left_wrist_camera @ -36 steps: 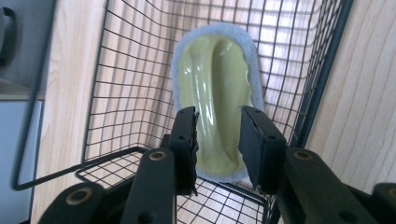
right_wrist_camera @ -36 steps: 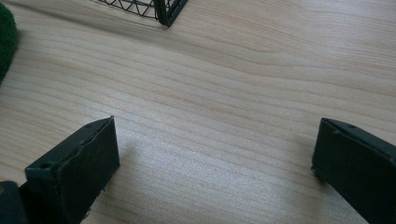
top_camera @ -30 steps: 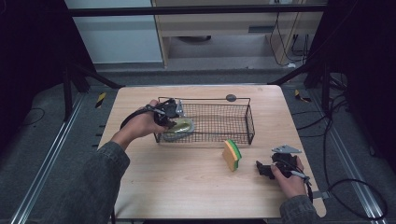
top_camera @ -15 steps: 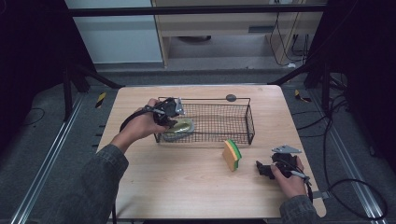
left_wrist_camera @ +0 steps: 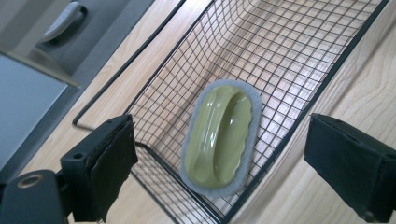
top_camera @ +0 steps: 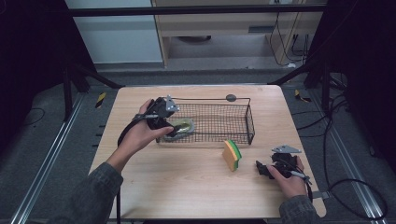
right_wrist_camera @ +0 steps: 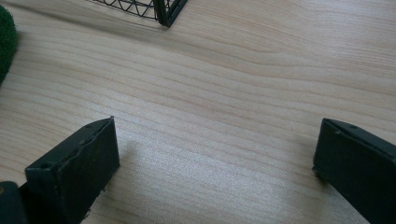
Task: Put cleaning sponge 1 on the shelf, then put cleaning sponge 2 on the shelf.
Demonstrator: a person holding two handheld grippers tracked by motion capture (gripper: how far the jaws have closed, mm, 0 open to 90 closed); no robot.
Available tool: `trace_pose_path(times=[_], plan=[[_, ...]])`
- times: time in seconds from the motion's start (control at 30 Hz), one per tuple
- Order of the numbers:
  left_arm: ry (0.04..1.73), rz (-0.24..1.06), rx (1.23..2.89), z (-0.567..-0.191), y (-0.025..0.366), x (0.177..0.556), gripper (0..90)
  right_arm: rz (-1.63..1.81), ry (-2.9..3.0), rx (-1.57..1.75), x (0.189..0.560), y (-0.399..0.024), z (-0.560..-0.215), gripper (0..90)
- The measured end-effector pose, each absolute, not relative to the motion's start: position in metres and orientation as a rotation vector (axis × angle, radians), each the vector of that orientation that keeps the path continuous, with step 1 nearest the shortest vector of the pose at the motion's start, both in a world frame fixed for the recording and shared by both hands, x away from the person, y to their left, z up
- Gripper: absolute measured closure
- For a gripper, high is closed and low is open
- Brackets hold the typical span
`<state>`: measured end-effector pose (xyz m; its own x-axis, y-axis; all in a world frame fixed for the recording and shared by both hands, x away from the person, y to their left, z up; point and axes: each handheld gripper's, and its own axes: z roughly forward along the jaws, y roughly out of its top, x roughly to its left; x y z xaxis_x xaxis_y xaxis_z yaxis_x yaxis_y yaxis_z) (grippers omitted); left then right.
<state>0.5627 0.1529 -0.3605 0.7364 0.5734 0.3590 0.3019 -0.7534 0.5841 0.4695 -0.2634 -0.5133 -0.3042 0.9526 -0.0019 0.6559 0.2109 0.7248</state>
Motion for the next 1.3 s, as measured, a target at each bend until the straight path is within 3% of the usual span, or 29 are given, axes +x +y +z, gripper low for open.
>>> trace_pose_path(times=[0.17, 0.3, 0.57, 0.67, 1.3], plan=[[0.753, 0.723, 2.337, -0.369, 0.170, 0.542, 6.2, 0.870, 2.034, 1.490, 0.470, -0.263, -0.513, 0.5], [0.862, 0.704, 2.260, -0.402, 0.197, 0.511, 4.8, 0.872, 2.025, 1.501, 0.470, -0.263, -0.513, 1.0], [0.986, 0.613, 2.303, -0.459, 0.224, 0.492, 5.4, 0.810, 2.078, 1.526, 0.466, -0.258, -0.497, 15.2], [1.033, 0.547, 2.307, -0.477, 0.232, 0.492, 5.5, 0.746, 2.164, 1.508, 0.460, -0.241, -0.471, 20.6], [1.152, 0.440, 2.221, -0.501, 0.255, 0.498, 0.0, 0.647, 2.365, 1.417, 0.459, -0.190, -0.356, 22.1]])
